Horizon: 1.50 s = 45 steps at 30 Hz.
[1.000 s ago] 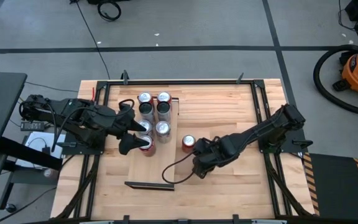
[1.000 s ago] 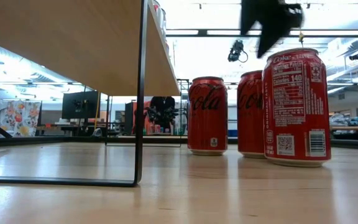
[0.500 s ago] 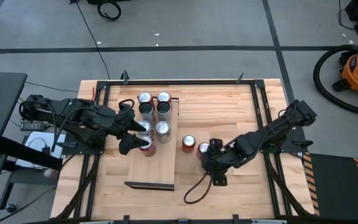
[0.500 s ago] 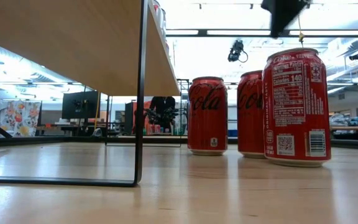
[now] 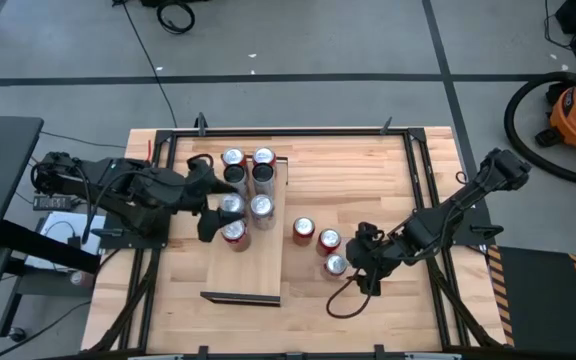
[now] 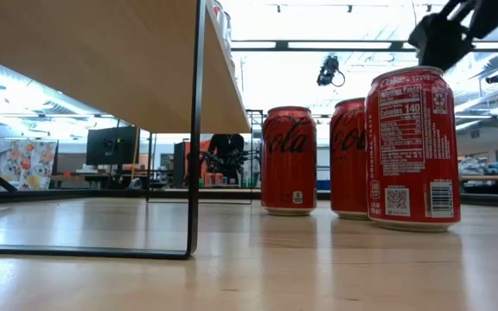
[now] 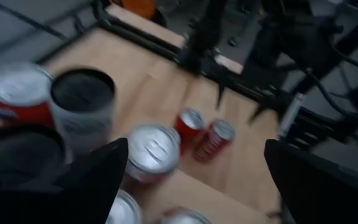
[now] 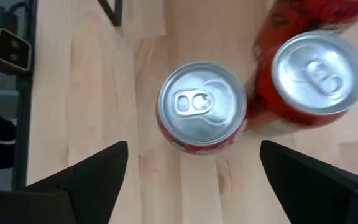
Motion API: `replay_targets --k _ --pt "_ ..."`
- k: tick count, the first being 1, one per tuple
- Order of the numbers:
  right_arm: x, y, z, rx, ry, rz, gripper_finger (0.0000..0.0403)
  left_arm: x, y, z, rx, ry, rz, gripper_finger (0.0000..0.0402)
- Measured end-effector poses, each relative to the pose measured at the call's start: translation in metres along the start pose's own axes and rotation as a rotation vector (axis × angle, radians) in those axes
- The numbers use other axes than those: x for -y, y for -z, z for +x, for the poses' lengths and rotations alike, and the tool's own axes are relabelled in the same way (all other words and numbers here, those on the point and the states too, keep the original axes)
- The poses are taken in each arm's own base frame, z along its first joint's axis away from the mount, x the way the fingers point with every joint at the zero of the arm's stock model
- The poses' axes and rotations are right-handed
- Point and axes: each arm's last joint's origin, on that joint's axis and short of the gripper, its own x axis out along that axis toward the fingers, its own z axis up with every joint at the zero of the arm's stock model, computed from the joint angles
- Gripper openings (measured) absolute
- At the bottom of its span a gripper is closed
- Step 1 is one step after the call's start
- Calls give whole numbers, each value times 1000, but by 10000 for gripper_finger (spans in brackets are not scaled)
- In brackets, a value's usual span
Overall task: Place canned beverage on shelf
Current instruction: Put the red and white soda can aligned with the other red and white soda can on the shelf
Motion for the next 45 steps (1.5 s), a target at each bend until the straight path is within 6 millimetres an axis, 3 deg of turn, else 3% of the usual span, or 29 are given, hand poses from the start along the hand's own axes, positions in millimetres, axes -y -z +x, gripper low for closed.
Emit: replay_targets --k 4,10,22,28,36,45 --pt "5 12 11 -18 -5 -8 397 -3 -3 0 52 -73 38 389" --pt "8 23 25 -16 -43 -96 394 -12 -8 3 77 -128 -18 389" --pt "-5 20 26 16 -264 -211 383 -20 -12 6 69 -122 -113 389" --pt "2 24 27 -18 -179 -226 374 -19 -12 7 45 -84 -149 389" --pt "2 15 31 103 -87 -242 373 -18 -11 7 27 -55 -152 389" --pt "-3 8 63 134 -80 -225 373 -18 -11 7 26 -53 -170 389"
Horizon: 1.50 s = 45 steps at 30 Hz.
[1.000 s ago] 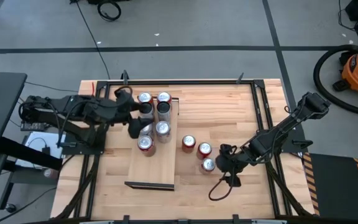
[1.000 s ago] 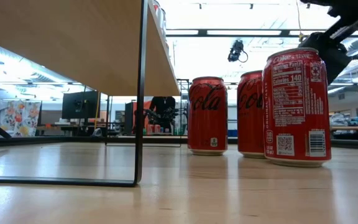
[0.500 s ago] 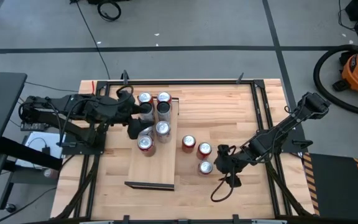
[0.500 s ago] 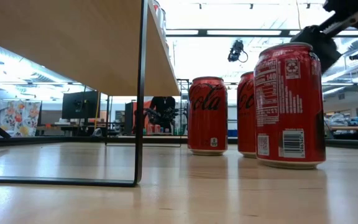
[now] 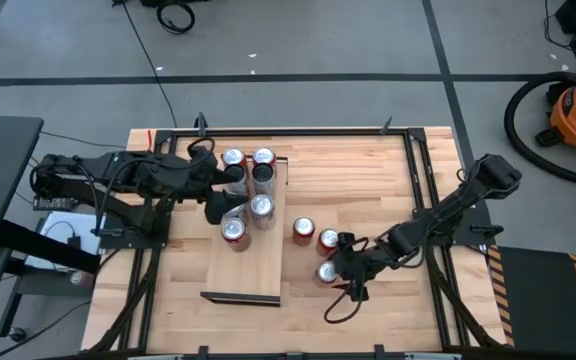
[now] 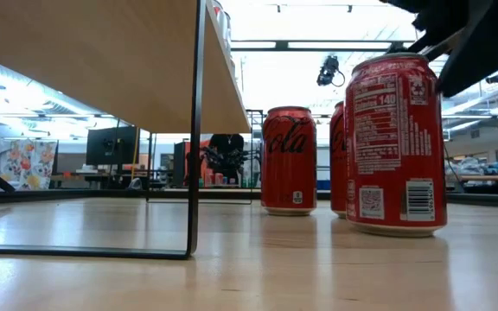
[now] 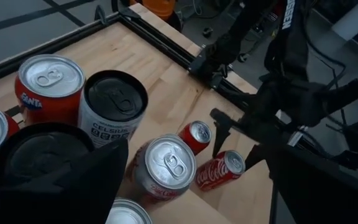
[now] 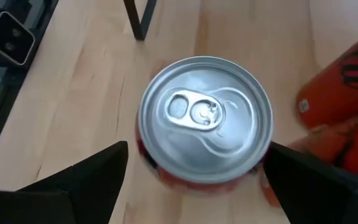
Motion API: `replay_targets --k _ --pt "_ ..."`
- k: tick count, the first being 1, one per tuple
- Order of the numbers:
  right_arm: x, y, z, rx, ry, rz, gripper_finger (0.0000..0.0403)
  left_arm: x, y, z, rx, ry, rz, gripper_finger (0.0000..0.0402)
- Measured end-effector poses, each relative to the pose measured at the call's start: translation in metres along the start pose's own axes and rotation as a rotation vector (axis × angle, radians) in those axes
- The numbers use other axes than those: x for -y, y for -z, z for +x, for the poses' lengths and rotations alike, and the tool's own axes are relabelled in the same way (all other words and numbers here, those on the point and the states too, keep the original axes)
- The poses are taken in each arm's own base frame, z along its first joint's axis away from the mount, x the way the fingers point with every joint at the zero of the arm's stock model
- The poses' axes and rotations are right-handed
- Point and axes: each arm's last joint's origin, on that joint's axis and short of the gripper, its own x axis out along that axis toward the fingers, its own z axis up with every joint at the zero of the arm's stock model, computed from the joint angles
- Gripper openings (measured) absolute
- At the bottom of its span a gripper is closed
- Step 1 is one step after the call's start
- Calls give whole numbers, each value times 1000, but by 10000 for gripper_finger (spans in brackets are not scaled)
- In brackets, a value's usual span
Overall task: Place canned beverage on shelf
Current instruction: Put the red and white soda can aligned with the other red and white soda can on the shelf
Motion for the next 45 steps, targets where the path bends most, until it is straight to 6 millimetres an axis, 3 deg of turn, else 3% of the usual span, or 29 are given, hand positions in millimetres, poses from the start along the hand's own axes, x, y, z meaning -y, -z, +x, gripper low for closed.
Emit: replay_targets --k 9,16,25,34,45 --pt "4 1 25 -1 19 7 373 1 1 0 -27 32 -8 389" --pt "15 -8 27 46 13 13 366 1 1 0 -28 33 -12 389" --pt "21 -13 23 34 7 26 316 1 1 0 -37 43 -29 389" --pt "15 -61 -8 55 48 36 324 2 4 0 -101 95 -25 389" --pt "34 -134 -55 226 105 142 325 4 4 -1 -117 138 45 389"
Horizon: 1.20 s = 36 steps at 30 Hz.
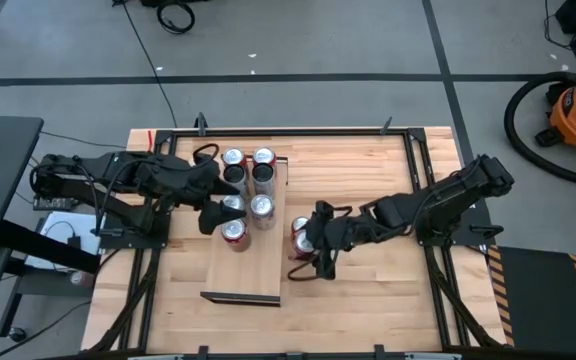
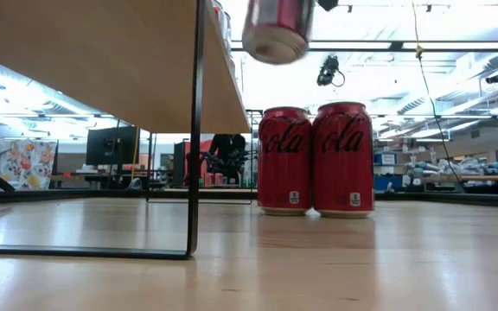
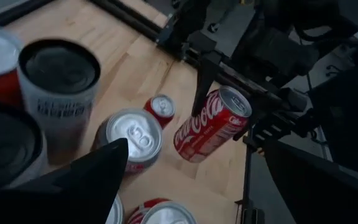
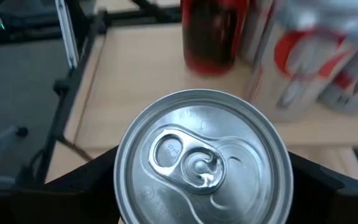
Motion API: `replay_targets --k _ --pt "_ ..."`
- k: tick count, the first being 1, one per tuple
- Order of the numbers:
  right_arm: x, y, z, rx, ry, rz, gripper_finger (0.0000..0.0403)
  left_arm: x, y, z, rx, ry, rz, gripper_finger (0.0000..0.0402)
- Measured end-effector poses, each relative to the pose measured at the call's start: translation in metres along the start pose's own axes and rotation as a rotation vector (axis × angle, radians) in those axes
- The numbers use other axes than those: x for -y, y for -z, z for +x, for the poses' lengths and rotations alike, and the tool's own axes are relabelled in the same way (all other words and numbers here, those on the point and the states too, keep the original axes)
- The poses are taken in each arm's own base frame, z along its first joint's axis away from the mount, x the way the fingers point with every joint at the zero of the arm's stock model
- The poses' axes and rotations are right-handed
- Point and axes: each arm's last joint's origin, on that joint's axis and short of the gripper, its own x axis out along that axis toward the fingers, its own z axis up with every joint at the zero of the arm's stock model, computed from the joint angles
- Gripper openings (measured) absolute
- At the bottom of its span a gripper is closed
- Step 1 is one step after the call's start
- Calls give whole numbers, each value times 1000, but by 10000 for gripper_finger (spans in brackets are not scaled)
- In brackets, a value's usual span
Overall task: Place canned beverage on shelf
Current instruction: Put the red and white soda can aligned with the other red and white soda can on the shelf
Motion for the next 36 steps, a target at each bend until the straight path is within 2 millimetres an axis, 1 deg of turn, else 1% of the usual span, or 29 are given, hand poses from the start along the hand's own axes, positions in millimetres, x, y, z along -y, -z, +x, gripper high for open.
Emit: replay_targets --k 7,10,12,18,21,25,29,36 --pt "1 -23 -8 113 -16 17 325 7 1 -3 18 47 67 389" --pt "1 -30 -4 142 -19 28 323 8 1 -3 24 50 83 389" --pt "-2 -32 3 129 -14 20 323 8 1 -3 24 48 86 389" --pt "-13 -52 26 93 19 -2 323 7 1 -8 25 49 85 389" --pt "-13 -58 36 44 62 3 324 8 4 -11 16 57 92 388" --pt "-9 -61 51 -4 92 3 324 7 10 -16 -28 48 99 388" --pt "-4 -62 60 -11 84 42 325 3 18 -17 -105 0 72 388" --pt "5 -63 63 -29 58 64 325 0 26 -19 -183 -44 46 388"
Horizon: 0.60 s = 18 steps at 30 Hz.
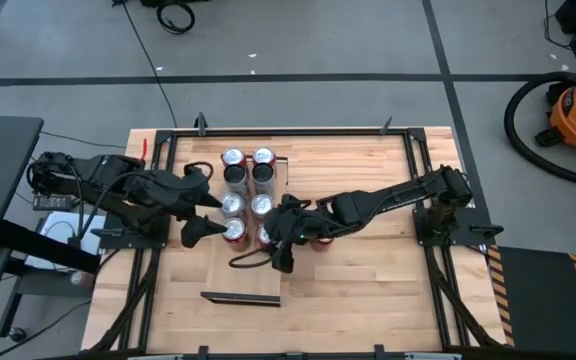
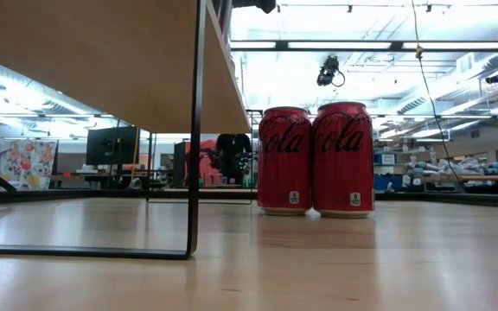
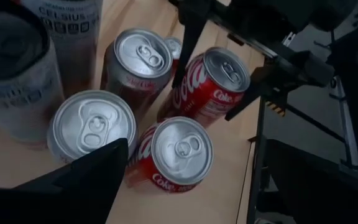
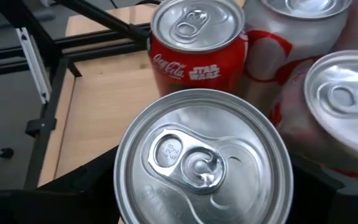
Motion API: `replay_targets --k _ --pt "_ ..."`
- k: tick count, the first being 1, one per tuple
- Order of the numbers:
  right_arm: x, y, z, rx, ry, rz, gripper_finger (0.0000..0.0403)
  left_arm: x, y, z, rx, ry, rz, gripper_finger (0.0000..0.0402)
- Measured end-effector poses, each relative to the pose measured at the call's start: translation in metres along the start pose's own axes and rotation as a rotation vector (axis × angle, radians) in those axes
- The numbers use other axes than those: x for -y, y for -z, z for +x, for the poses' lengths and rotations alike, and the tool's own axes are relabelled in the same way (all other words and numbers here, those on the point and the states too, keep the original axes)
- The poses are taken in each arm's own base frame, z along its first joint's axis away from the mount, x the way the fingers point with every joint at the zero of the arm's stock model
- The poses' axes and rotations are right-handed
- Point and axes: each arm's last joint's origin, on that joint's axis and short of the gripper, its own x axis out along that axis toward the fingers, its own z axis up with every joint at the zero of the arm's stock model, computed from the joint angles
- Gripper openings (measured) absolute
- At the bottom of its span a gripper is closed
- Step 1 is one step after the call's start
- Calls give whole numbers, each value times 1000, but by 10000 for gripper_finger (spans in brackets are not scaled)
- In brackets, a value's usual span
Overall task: Place canned beverage on shelf
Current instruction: Put the red and white soda can aligned with the other red and white soda can on the shelf
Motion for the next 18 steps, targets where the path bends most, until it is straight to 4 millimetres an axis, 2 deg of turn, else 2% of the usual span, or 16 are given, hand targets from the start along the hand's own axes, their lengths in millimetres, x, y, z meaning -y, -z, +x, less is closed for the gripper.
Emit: replay_targets --k 8,18 --pt "2 4 13 -29 -14 -17 333 0 0 0 -4 -1 -9 388" --pt "5 3 15 -14 9 -34 338 -1 1 -4 -12 21 -4 388"
